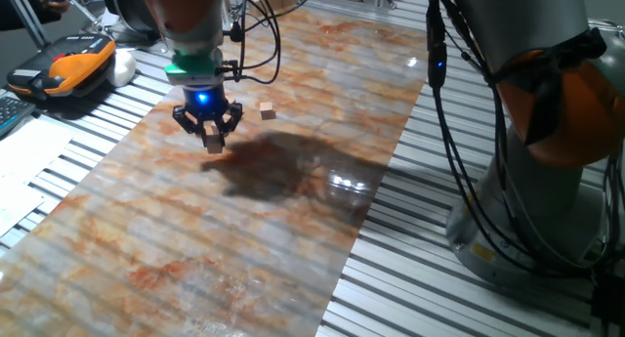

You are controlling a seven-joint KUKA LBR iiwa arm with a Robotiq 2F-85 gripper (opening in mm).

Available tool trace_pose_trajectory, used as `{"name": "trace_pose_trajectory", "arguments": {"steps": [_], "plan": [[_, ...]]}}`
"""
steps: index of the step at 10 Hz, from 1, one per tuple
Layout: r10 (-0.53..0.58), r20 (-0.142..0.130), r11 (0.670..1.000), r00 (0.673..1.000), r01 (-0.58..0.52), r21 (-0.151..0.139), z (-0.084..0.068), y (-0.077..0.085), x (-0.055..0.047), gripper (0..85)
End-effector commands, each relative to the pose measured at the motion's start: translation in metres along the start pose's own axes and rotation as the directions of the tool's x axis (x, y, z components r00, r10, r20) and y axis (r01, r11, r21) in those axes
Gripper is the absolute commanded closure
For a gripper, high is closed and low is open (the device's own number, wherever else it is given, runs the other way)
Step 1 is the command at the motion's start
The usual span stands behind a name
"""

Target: Stack the blocks into a pyramid shape

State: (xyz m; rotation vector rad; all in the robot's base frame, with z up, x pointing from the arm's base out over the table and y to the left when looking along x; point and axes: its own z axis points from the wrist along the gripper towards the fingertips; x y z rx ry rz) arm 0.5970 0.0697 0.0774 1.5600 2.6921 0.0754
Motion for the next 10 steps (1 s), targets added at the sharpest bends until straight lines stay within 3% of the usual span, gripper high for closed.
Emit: {"name": "trace_pose_trajectory", "arguments": {"steps": [1,3,6,10], "plan": [[0.102,0.008,0.995,0.995,-0.102,0.001,0.000,0.000,0.000,85.0],[0.207,0.000,0.978,0.978,-0.207,-0.006,0.000,0.000,-0.005,85.0],[0.240,0.031,0.970,0.970,-0.241,0.027,-0.005,-0.001,-0.017,85.0],[0.198,0.025,0.980,0.980,-0.199,0.022,-0.023,0.000,-0.053,85.0]]}}
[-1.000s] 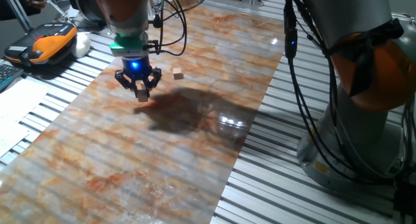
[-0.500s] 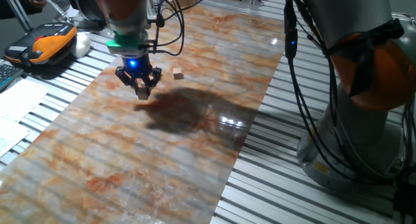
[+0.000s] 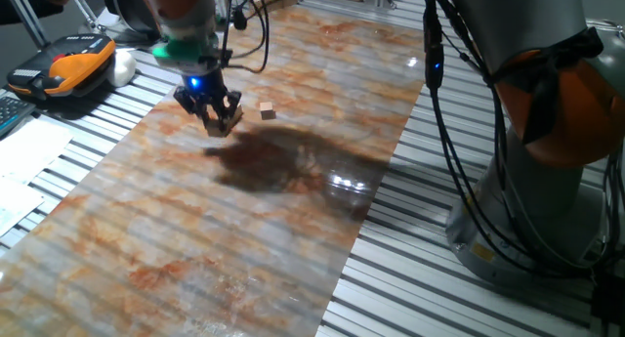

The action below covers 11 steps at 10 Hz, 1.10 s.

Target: Stack the blocks into a pyramid shape

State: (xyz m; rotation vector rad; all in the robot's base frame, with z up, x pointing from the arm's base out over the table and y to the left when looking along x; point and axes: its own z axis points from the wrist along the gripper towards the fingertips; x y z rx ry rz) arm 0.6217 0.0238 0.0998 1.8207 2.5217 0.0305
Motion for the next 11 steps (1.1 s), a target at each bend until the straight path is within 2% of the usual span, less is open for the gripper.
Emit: {"name": "trace_pose_trajectory", "arguments": {"steps": [1,4,7,11], "plan": [[-0.012,-0.011,1.000,1.000,0.012,-0.012,-0.002,0.001,-0.008,85.0],[-0.023,-0.007,1.000,1.000,0.022,-0.013,0.003,0.006,-0.021,85.0],[-0.042,-0.019,0.999,0.999,0.042,-0.028,0.004,0.009,-0.035,85.0],[-0.048,-0.018,0.998,0.999,0.048,-0.033,0.011,0.008,-0.042,85.0]]}}
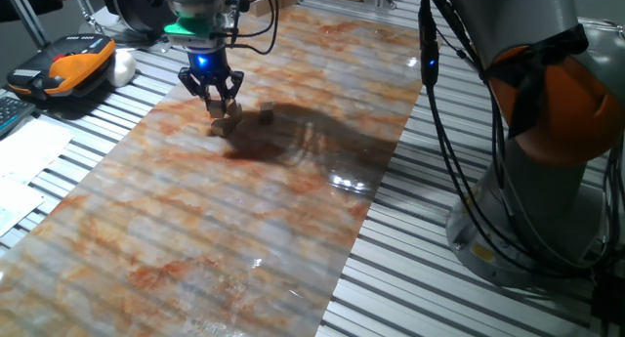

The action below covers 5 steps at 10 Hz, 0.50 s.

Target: Stack the blocks into a pyramid shape

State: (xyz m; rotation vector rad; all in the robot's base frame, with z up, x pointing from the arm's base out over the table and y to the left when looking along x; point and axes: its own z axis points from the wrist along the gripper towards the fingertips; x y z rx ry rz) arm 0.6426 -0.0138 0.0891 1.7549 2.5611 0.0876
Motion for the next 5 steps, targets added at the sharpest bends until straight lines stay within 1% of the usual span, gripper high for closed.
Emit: {"name": "trace_pose_trajectory", "arguments": {"steps": [1,4,5], "plan": [[-0.002,0.000,1.000,1.000,0.002,-0.001,0.0020,-0.0007,-0.0013,85.0],[0.028,-0.002,1.000,1.000,-0.028,-0.003,0.0072,-0.0010,-0.0042,85.0],[0.035,-0.015,0.999,0.999,-0.036,-0.015,0.0083,-0.0023,-0.0066,85.0]]}}
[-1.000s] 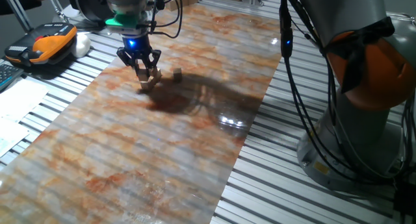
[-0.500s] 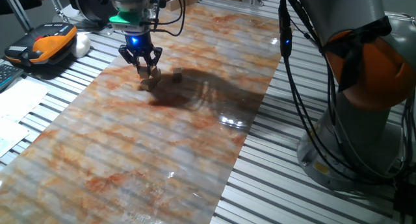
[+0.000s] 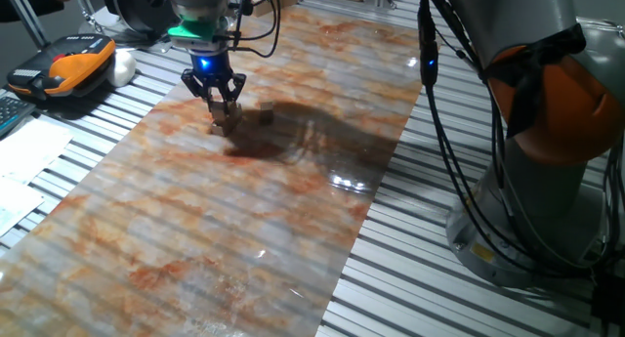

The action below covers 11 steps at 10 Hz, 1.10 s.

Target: Stack the blocks into a pyramid shape

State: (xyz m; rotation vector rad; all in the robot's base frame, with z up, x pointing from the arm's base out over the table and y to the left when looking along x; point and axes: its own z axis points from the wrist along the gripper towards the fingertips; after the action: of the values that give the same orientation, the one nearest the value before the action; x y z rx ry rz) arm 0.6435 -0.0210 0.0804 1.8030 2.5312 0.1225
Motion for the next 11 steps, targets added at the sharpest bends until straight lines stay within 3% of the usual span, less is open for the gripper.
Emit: {"name": "trace_pose_trajectory", "arguments": {"steps": [1,5,8,11], "plan": [[0.005,-0.005,1.000,1.000,-0.005,-0.005,0.0011,-0.0007,-0.0022,85.0],[0.066,-0.014,0.998,0.998,-0.066,-0.015,0.0028,-0.0010,-0.0065,85.0],[0.094,0.019,0.995,0.995,-0.094,0.018,0.0005,-0.0016,-0.0054,85.0],[0.139,0.030,0.990,0.990,-0.140,0.031,0.0016,-0.0018,-0.0037,85.0]]}}
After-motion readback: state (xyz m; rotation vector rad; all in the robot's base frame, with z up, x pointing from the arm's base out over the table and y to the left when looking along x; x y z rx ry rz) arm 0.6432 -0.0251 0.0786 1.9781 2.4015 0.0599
